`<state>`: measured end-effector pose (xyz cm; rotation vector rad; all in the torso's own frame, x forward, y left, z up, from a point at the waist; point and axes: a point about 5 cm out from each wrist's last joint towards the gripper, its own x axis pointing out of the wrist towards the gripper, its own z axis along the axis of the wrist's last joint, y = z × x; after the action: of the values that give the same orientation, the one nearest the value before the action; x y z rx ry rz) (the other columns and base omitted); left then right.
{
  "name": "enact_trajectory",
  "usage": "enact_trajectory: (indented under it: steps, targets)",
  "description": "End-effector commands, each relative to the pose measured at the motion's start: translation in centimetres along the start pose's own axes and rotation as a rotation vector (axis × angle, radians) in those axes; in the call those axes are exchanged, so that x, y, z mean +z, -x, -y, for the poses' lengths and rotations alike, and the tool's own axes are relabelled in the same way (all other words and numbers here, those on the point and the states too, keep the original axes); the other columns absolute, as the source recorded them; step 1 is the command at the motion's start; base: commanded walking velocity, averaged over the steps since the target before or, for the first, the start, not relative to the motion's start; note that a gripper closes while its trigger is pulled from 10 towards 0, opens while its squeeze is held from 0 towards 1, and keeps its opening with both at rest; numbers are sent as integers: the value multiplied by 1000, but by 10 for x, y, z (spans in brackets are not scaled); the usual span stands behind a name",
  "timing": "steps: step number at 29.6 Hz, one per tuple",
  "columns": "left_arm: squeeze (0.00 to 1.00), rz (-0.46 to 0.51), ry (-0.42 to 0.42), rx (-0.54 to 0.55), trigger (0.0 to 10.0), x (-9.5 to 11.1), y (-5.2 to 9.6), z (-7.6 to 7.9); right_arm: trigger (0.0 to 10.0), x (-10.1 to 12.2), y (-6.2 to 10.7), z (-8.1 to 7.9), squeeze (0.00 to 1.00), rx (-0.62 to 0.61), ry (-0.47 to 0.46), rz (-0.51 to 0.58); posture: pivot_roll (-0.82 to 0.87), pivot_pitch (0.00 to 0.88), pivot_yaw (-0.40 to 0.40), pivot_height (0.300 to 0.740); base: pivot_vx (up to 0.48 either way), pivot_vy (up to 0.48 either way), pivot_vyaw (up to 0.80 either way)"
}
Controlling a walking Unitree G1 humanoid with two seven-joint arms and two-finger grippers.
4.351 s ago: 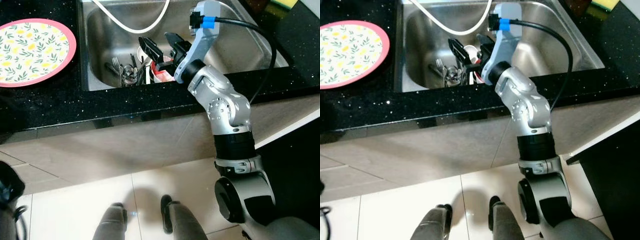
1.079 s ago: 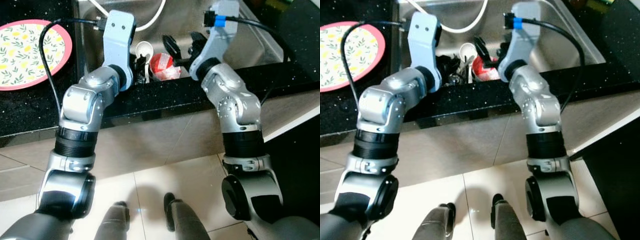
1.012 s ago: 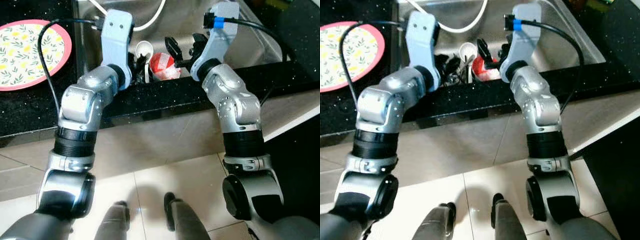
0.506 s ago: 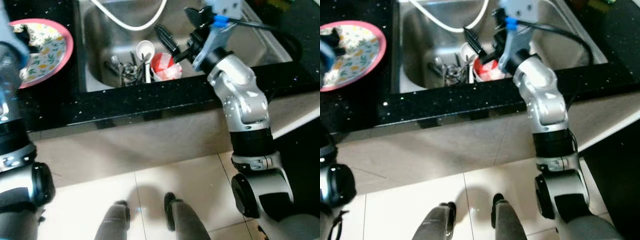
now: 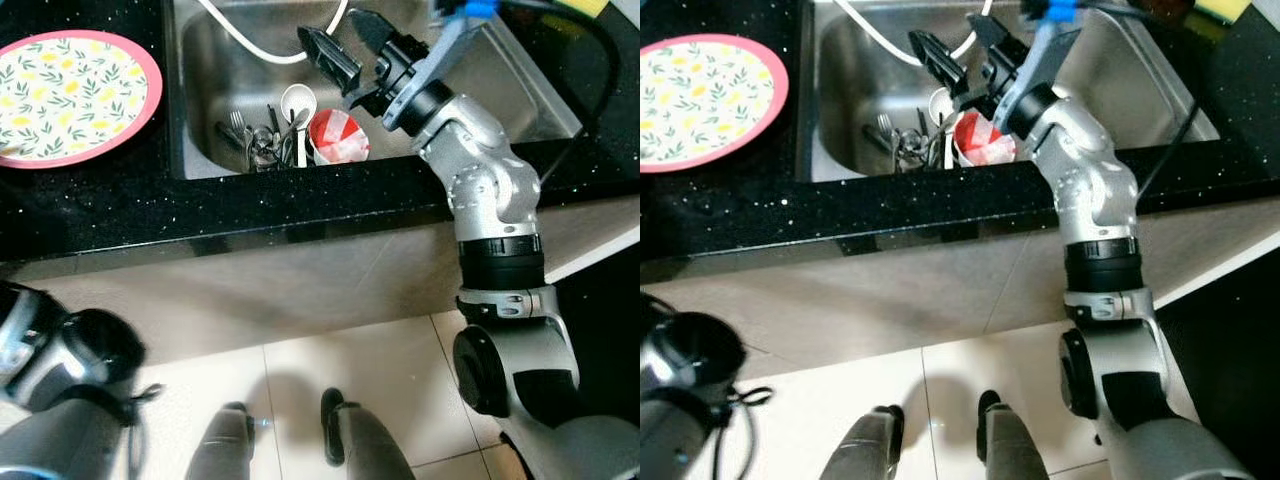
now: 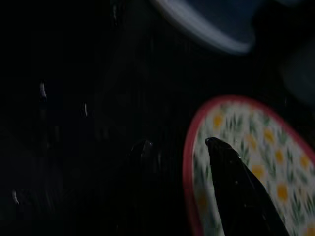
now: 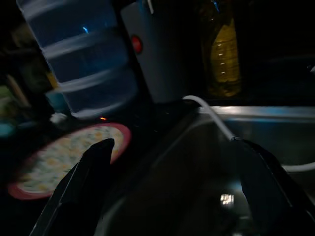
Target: Kitchen organization
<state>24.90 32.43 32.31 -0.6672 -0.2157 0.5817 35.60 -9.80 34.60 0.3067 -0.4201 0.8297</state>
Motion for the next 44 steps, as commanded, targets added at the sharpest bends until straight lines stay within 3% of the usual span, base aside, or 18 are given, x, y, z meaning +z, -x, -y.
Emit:
enact_trajectory:
  steps: [1, 3, 5, 6, 11, 12, 16, 19, 23, 24, 25, 29, 36, 43, 44]
  targets:
    - [0, -15, 31, -1, 10000, -6, 8, -4, 10000, 8, 1, -4, 0, 51, -88, 37, 211, 236, -62, 740, 0, 0, 0]
    - [0, -40, 32, 20, 10000, -17, 12, -9, 10000, 10, 1, -9, 0, 94, -144, 55, 211, 236, -62, 740, 0, 0, 0]
    - [0, -53, 29, 29, 10000, -22, 15, -8, 10000, 9, 1, -11, 0, 108, -142, 49, 211, 232, -66, 740, 0, 0, 0]
    - [1000, -53, 36, 33, 10000, -24, 15, -7, 10000, 9, 1, -11, 0, 110, -140, 46, 211, 232, -66, 740, 0, 0, 0]
    - [1000, -120, 112, 23, 10000, -30, 20, -5, 10000, 7, 0, -11, 0, 132, -134, 39, 211, 230, -67, 740, 0, 0, 0]
    - [0, -145, 160, 30, 10000, -34, 17, -7, 10000, 7, 0, -11, 0, 133, -136, 38, 210, 230, -70, 740, 0, 0, 0]
    - [0, -233, 291, 19, 10000, -52, 8, -7, 10000, 7, -1, -12, 0, 131, -140, 32, 205, 233, -72, 740, 0, 0, 0]
    - [0, -310, 360, -57, 10000, -69, -5, 6, 10000, 8, -1, -12, 0, 115, -142, 35, 200, 239, -71, 740, 0, 0, 0]
    - [0, -377, 359, -74, 9922, -82, -12, 12, 10000, 8, -1, -12, 0, 108, -141, 36, 190, 247, -63, 740, 0, 0, 0]
    - [0, -431, 352, -83, 510, -93, -17, 16, 10000, 8, -1, -12, 0, 99, -138, 38, 189, 249, -58, 740, 0, 0, 0]
    - [0, -460, 356, -68, 0, -98, -19, 17, 10000, 9, 0, -12, 0, 93, -136, 41, 179, 255, -49, 740, 0, 0, 0]
    - [0, -496, 368, -24, 0, -104, -21, 16, 10000, 11, 2, -11, 0, 73, -132, 50, 171, 263, -30, 740, 0, 0, 0]
    - [0, -480, 395, -42, 0, -102, -26, 21, 10000, 12, 9, -5, 0, 12, -125, 58, 164, 268, -11, 740, 0, 0, 0]
    - [0, -426, 421, -113, 0, -90, -32, 32, 10000, 13, 9, -3, 0, -8, -125, 66, 165, 264, -12, 740, 0, 0, 0]
    - [0, -369, 413, -213, 0, -75, -31, 46, 10000, 13, 8, -3, 0, -10, -127, 66, 166, 265, -17, 740, 0, 0, 0]
